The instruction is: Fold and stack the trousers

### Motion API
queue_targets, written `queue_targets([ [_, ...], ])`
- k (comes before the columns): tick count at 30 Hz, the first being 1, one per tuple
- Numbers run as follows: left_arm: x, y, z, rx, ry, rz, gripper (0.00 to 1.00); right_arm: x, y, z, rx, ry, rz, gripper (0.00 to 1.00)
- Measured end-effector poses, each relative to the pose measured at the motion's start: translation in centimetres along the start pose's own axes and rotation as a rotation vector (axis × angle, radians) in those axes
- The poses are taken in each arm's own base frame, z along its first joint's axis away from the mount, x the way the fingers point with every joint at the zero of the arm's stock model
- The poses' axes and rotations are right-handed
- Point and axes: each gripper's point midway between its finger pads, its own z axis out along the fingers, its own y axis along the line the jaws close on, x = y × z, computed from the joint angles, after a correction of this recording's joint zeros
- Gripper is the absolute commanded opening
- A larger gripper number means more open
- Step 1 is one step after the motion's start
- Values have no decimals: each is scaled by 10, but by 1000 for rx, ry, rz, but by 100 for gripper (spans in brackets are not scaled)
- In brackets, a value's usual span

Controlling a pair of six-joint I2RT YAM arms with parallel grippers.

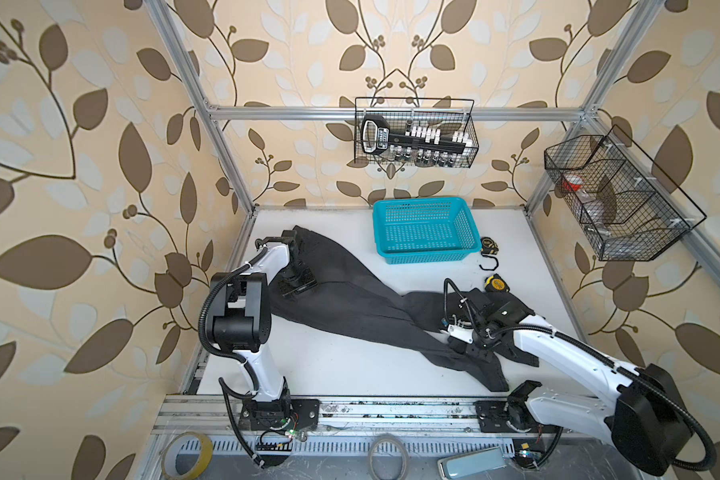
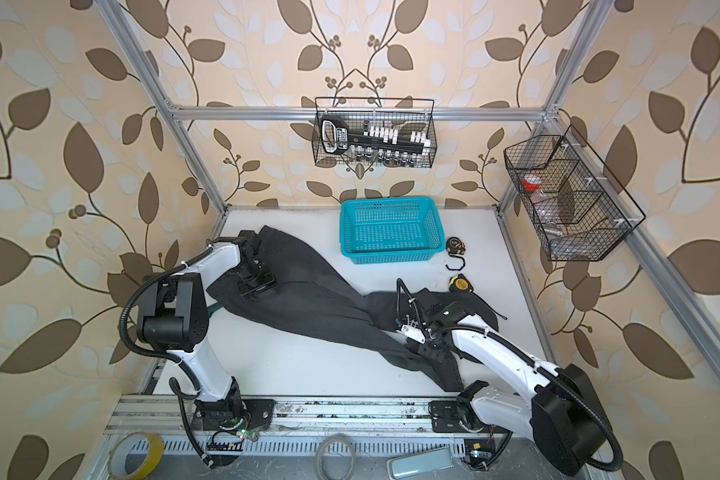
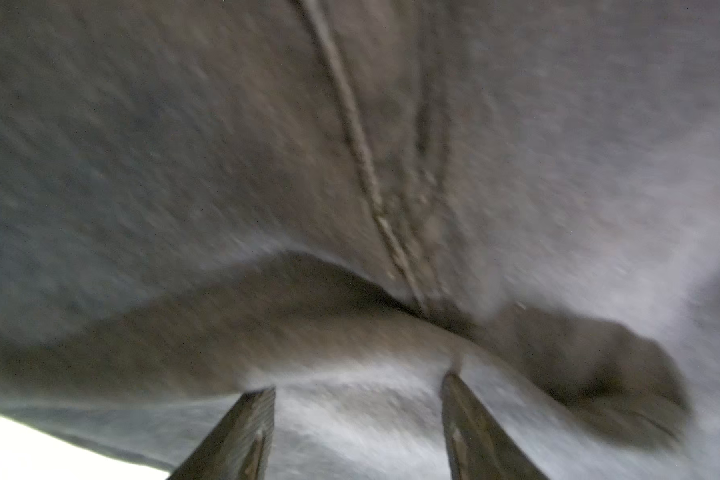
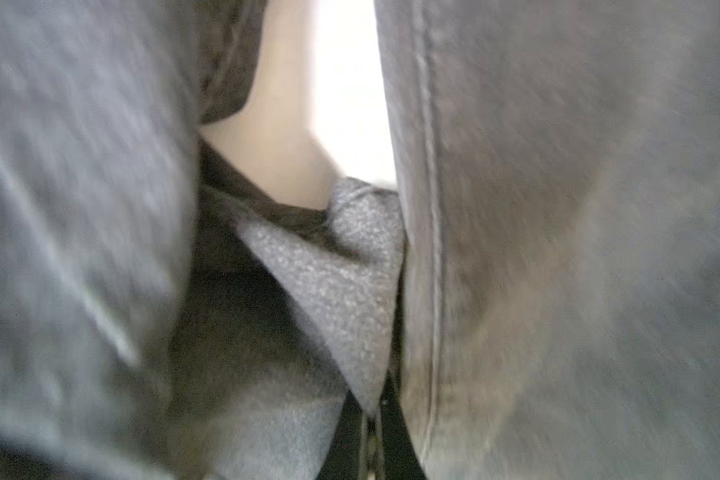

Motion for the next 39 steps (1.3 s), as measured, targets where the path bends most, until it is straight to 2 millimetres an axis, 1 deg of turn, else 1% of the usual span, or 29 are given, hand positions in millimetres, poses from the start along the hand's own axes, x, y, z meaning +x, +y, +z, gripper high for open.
queue_targets([
  [6, -2, 13, 19, -80, 24, 20, 65, 20, -3, -44, 45, 16, 13, 6],
  [9, -6, 16, 23, -109, 25, 32, 65, 38, -2, -57, 60, 66, 24, 9],
  [14, -12, 19, 22, -139, 21, 51, 65, 75, -1, -63, 50, 202, 96, 13],
  [16, -15, 21, 20, -156, 10, 57, 65, 93, -6, -63, 57, 290, 150, 15],
  [18, -17, 22, 18, -164, 3, 60, 65, 105, -12, -61, 69, 360, 182, 16],
  [20, -19, 23, 17, -169, -2, 66, 65, 110, -14, -57, 72, 405, 191, 16],
  [23, -19, 22, 16, -166, -2, 70, 66, 112, -17, -55, 80, 434, 201, 16],
  [24, -19, 21, 16, -160, 1, 70, 67, 111, -18, -53, 79, 436, 208, 18],
  [26, -19, 17, 13, -146, 4, 70, 68, 105, -21, -49, 79, 415, 233, 27],
  [28, -21, 11, 7, -120, 6, 69, 68, 89, -28, -47, 91, 341, 273, 36],
  [29, -23, 7, 4, -106, 4, 69, 69, 81, -32, -48, 101, 303, 298, 38],
  [30, -26, 2, 0, -83, -2, 69, 69, 69, -40, -50, 118, 243, 329, 40],
  [32, -31, -10, -10, -34, -17, 68, 70, 44, -55, -55, 142, 133, 375, 43],
  [34, -34, -22, -20, 17, -31, 69, 71, 20, -70, -59, 165, 57, 389, 44],
  [37, -36, -40, -29, 78, -45, 75, 72, -5, -81, -55, 157, 14, 411, 45],
  [38, -35, -46, -30, 96, -47, 81, 71, -10, -85, -54, 154, 0, 439, 45],
  [39, -35, -54, -31, 115, -48, 91, 72, -17, -92, -54, 144, -39, 504, 45],
])
